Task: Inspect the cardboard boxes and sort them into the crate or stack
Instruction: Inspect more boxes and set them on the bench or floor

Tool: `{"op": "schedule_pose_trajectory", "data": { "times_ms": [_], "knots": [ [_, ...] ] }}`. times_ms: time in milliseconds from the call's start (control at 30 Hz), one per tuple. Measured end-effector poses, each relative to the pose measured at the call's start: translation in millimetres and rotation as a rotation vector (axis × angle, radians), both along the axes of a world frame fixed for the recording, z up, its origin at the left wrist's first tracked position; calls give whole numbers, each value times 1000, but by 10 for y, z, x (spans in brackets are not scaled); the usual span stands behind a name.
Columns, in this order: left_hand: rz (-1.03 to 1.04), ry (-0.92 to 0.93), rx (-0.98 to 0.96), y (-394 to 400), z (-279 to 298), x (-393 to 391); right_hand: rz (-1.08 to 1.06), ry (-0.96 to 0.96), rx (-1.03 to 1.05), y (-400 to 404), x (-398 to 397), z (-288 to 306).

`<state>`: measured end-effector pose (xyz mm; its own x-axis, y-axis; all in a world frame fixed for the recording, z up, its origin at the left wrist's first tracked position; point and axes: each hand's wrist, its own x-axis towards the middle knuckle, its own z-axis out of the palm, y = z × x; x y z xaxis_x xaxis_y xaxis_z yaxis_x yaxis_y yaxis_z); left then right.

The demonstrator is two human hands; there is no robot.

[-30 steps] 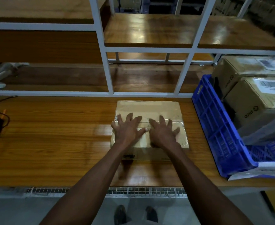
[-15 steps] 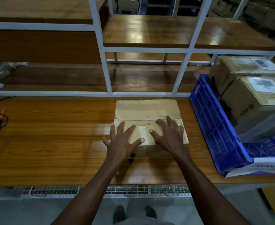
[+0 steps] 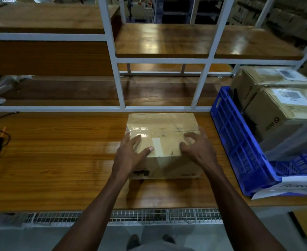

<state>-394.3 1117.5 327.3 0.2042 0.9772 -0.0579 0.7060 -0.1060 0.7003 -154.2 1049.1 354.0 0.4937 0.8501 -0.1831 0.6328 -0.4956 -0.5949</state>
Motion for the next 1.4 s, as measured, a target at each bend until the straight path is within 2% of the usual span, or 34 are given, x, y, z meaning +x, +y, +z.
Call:
{"op": "schedule_pose_trajectory", "data": {
  "times_ms": [267,433,500,600,700,800,900,967,1100,1267,1400],
  "knots": [
    [43,-152,184,268,509,-54,-11,66,299,146,238,700],
    [60,-130,226,384,594,40,-8,57,394,251,229,695],
    [64,-138,253,467,589,97,3,-31,405,318,189,619],
    [81,-193,254,643,578,170,19,-296,246,457,144,511],
    [33,-203,260,791,553,245,135,-319,46,557,63,426],
    [-5,-119,226,878,547,317,165,-307,27,662,73,312],
    [-118,135,242,858,549,396,189,-307,1,776,182,310],
    [-202,227,197,785,576,468,209,-313,-6,837,227,306],
    [-243,324,125,736,539,540,242,-300,5,933,258,276],
    [-279,351,52,874,534,514,313,-261,-117,946,94,371],
    [-261,355,50,853,494,542,278,-327,-58,785,-53,237]
  ]
}}
